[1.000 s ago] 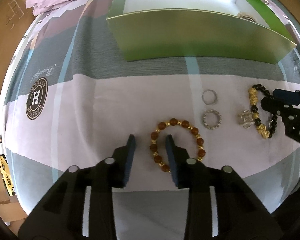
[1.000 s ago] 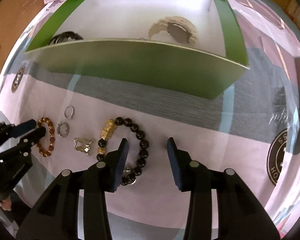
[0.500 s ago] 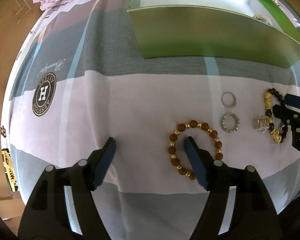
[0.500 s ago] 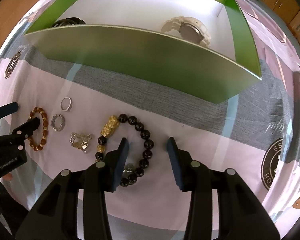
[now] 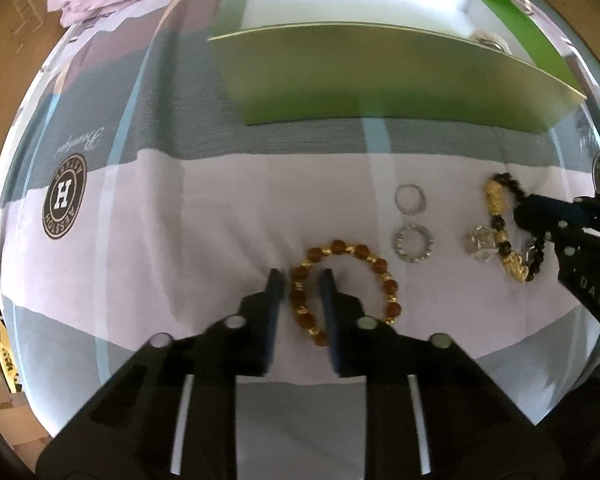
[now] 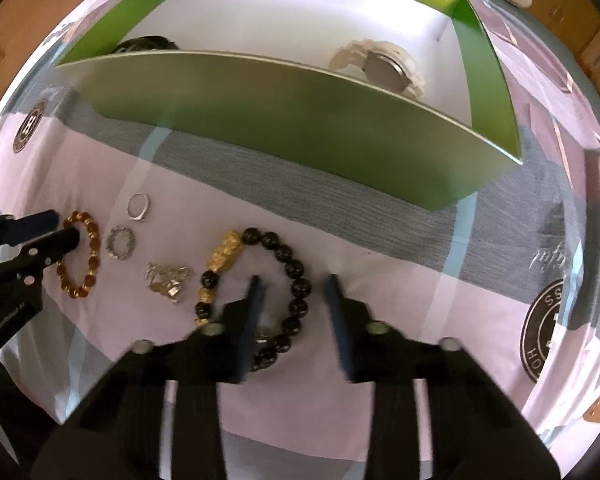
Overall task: Organize jewelry
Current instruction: 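Grasp the amber bead bracelet with the left tool while the right tool grasps the black-and-gold bracelet, then carry the amber bracelet over the green box while the right tool carries the black-and-gold bracelet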
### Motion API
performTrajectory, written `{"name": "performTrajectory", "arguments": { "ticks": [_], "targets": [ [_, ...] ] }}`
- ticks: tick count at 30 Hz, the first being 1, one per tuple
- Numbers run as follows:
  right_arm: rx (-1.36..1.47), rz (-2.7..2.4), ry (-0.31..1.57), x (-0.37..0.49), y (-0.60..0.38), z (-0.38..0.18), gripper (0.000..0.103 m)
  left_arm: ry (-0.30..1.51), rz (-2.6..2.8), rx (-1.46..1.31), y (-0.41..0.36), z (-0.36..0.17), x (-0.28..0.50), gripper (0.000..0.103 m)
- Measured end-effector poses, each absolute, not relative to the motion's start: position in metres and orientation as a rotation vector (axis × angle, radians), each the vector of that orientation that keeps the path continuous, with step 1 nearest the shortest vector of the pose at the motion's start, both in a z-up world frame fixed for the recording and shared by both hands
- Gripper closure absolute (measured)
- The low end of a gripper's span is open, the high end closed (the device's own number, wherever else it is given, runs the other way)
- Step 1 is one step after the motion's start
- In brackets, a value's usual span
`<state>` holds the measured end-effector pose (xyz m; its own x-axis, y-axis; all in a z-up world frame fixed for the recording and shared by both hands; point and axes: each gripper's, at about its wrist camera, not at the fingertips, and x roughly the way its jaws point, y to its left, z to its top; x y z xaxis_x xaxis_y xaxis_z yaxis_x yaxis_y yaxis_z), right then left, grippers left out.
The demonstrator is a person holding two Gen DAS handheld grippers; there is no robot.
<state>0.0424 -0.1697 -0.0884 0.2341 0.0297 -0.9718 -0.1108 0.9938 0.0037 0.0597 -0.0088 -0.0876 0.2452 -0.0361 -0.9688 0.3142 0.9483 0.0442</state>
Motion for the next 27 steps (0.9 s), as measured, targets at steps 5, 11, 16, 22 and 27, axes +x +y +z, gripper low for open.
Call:
{"name": "performTrajectory", "arguments": {
  "ticks": [5,11,16,22,27],
  "targets": [
    [-0.056,0.114,1.318,0.040,-0.171,-0.082,0.093,1.302,-0.262,0.188,-0.001,-0.080,0.063,0.096],
    [0.021,0.135,1.229,0.035,-0.186,-0.046,0.093,1.236,-0.330,0.122,-0.002,-0.052,0.059,0.096],
    [0.032,0.127,1.216,0.037,-0.195,-0.043,0.093,1.202,-0.351,0.099,-0.004,-0.039,0.060,0.096],
    [0.086,0.140,1.157,0.035,-0.204,-0.029,0.093,1.163,-0.360,0.056,-0.005,-0.025,0.062,0.096],
    [0.113,0.147,1.109,0.036,-0.208,-0.013,0.093,1.127,-0.368,0.031,-0.006,-0.012,0.061,0.096]
  ]
}}
